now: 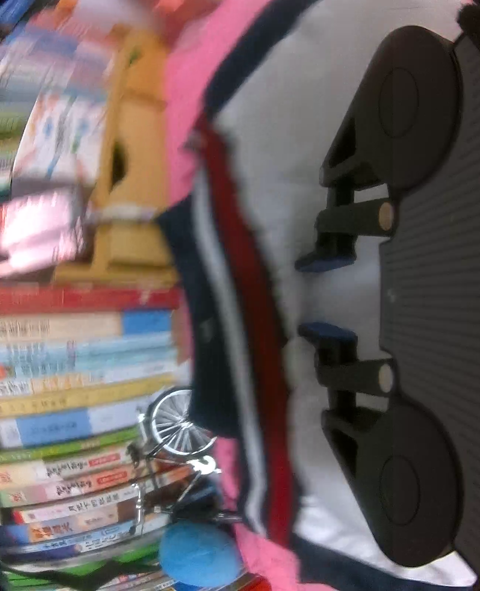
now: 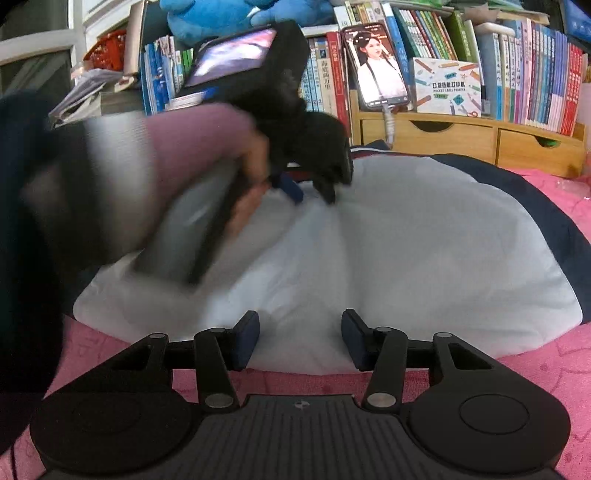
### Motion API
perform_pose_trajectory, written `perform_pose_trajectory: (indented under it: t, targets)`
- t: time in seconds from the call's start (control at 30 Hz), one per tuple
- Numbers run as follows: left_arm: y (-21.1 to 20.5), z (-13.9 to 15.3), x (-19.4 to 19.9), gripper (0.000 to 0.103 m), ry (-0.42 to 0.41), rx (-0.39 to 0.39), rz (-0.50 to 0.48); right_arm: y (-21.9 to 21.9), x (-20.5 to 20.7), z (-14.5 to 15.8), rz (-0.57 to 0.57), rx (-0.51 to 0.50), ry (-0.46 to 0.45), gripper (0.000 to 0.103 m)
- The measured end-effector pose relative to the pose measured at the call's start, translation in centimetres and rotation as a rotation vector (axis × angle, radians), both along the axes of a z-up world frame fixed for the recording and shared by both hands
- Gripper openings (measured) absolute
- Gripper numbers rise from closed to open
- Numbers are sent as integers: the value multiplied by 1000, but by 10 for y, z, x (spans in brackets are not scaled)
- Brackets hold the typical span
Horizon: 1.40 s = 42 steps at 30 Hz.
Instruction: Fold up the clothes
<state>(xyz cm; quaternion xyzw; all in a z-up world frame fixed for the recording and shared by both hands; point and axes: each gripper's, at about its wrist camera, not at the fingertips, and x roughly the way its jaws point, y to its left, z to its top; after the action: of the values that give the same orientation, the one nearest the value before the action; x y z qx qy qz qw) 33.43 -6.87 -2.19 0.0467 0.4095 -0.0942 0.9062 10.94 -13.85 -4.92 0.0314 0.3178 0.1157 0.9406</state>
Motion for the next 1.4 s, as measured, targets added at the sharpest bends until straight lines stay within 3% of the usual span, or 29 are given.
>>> perform_pose_trajectory:
  t: [0.27,0.4,0.57,0.73,0.8,0.87,0.93,1.07,1.17,1.3,1.4]
  targets:
    - [4,5,26,27,-6,-2,49,1,-1,0,6,-10,-1,49]
    - [6,30,1,27,-17,-26,50,-1,-2,1,14,-7,-1,49]
    - [6,57,-64,27,-14,-21,-85,-2,-2,1,15,-5,-2,49]
    - [-4,38,-97,27,80,34,-170,-1,-3,2,16,-8,-2,49]
    - [-6,19,-89,24,84,82,-157,-1,-4,3,16,-8,-2,49]
    - [-1,10,-69,25,30,71,-119,-2,-4,3,17,-8,-2,49]
    - [4,7,-40,24,35,44,-55,-2,-4,3,16,-9,-1,49]
    - [-1,0,11,23,-7,68,8,-1,-2,3,16,-15,-1,49]
    - [0,0,35,20,-9,31,66,-1,-2,3,19,-18,0,49]
    - [-3,2,34,21,-2,55,70,-1,-2,3,22,-24,0,49]
    - [5,8,18,21,17,-5,86,-2,-2,3,23,-23,0,49]
